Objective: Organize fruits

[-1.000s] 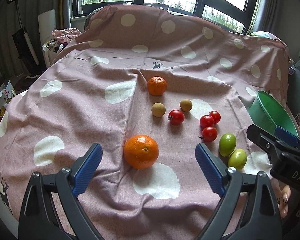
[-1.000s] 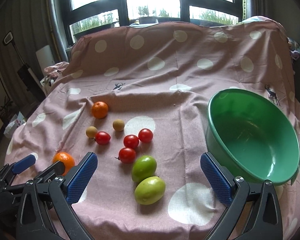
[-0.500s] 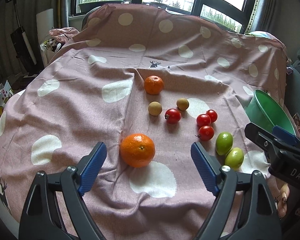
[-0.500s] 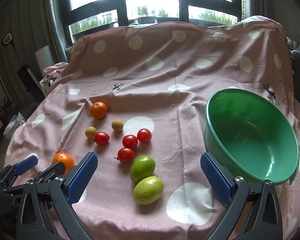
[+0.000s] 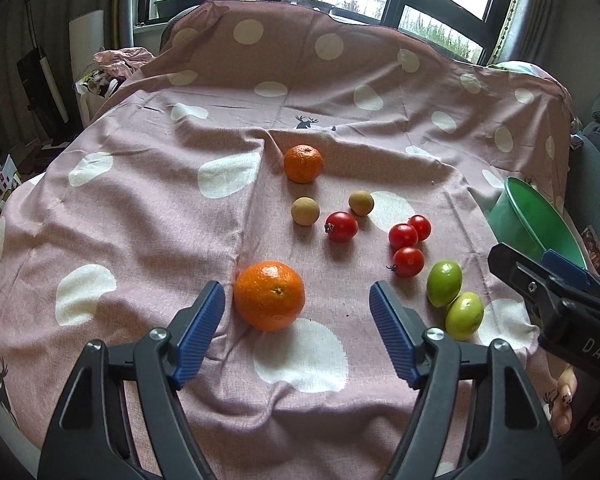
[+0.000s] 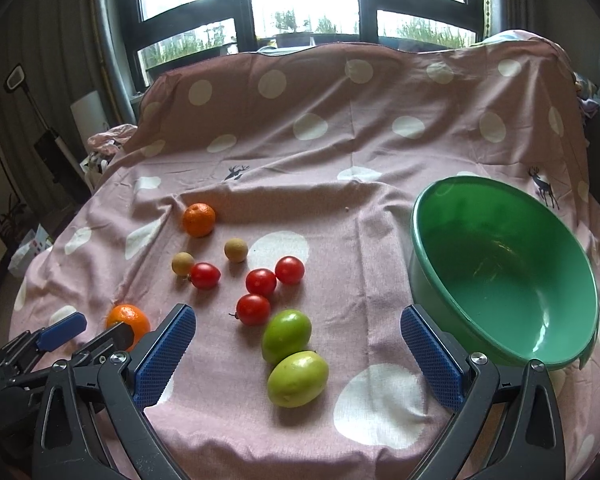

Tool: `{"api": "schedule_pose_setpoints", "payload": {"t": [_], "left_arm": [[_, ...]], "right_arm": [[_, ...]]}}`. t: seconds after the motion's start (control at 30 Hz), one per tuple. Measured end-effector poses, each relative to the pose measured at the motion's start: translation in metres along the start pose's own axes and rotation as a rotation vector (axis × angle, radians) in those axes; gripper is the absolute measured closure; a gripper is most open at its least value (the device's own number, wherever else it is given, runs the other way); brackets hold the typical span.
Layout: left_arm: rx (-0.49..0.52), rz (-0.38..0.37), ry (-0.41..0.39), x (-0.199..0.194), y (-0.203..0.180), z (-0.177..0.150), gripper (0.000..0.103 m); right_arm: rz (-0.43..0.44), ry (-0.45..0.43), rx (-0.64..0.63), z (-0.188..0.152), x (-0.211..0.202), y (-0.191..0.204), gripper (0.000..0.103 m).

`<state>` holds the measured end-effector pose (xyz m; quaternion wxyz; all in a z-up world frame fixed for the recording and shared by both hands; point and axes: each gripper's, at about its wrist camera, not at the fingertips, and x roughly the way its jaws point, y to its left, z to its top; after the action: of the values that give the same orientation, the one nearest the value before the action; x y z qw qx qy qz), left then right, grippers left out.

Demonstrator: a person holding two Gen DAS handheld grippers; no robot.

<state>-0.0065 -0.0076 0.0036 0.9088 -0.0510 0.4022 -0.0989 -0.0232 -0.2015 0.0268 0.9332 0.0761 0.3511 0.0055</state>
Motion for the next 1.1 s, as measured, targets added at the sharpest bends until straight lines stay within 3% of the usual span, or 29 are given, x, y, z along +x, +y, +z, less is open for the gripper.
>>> {"api": "schedule_pose_setpoints", "payload": {"t": [0.4, 0.6, 0.7, 0.87, 1.03, 1.1], "left_arm": [[-0.011, -0.018, -0.001, 0.000, 0.002, 0.001, 0.029], [0.001, -0.026, 0.000, -0.001, -0.001, 0.000, 0.037], [0.006, -0.068, 0.007, -0.002, -0.002, 0.002, 0.042], [-0.013, -0.150, 0.013, -0.009, -0.002, 0.011, 0.052], [-0.008, -0.248, 0.053, 0.000, -0.026, 0.012, 0.058], [0.002, -0.294, 0.082, 0.007, -0.038, 0.010, 0.061]], "right_arm": [[0.002, 0.002, 0.002, 0.000, 0.000, 0.000, 0.000], [0.016, 0.006, 0.005, 0.000, -0.002, 0.000, 0.003], [0.053, 0.027, 0.029, 0.001, -0.003, -0.002, 0.009], [0.201, 0.055, 0.085, 0.018, -0.016, -0.006, 0.026], [0.312, 0.131, 0.111, 0.041, -0.014, -0.006, 0.041], [0.313, 0.141, 0.110, 0.040, -0.008, -0.007, 0.043]]}}
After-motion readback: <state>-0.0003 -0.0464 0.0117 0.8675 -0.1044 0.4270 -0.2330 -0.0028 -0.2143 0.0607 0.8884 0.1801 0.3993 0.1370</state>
